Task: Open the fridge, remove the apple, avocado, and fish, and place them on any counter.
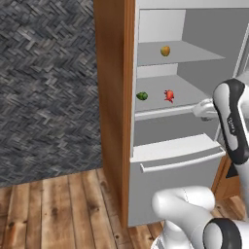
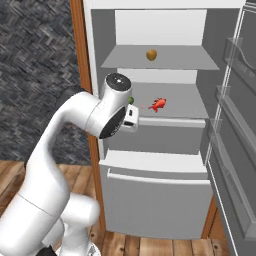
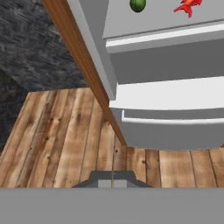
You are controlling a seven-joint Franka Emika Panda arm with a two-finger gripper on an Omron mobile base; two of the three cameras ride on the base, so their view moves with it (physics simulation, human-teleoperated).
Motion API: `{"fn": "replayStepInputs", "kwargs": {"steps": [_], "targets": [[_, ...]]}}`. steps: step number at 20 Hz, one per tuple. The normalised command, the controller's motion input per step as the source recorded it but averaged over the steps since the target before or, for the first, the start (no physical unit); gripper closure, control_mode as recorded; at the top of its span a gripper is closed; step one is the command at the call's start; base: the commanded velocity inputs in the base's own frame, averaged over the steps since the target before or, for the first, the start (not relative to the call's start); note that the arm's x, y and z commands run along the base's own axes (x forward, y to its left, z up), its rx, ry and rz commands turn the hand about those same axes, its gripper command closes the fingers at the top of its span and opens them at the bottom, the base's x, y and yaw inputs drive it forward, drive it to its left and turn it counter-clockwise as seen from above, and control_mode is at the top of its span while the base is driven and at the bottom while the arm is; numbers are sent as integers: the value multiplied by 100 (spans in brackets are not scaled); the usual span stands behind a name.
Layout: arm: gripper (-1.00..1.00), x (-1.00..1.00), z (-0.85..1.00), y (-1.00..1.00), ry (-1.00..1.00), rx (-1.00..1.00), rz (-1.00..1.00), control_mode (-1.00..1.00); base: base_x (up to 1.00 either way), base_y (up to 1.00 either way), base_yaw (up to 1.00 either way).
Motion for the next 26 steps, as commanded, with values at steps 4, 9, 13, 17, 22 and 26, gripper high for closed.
{"fn": "replayStepInputs", "kwargs": {"steps": [4,9,13,17,22,26], "targets": [[100,-16,0,69,0,-6,0,-100,0,0,0],[100,-6,0,57,0,-1,0,-100,0,0,0],[100,-3,0,50,0,-5,0,-100,0,0,0],[100,-15,0,10,0,-2,-2,-100,0,0,0],[100,-39,12,0,0,-1,-17,-100,0,0,0],[100,-36,4,0,-1,-4,-22,-100,0,0,0]]}}
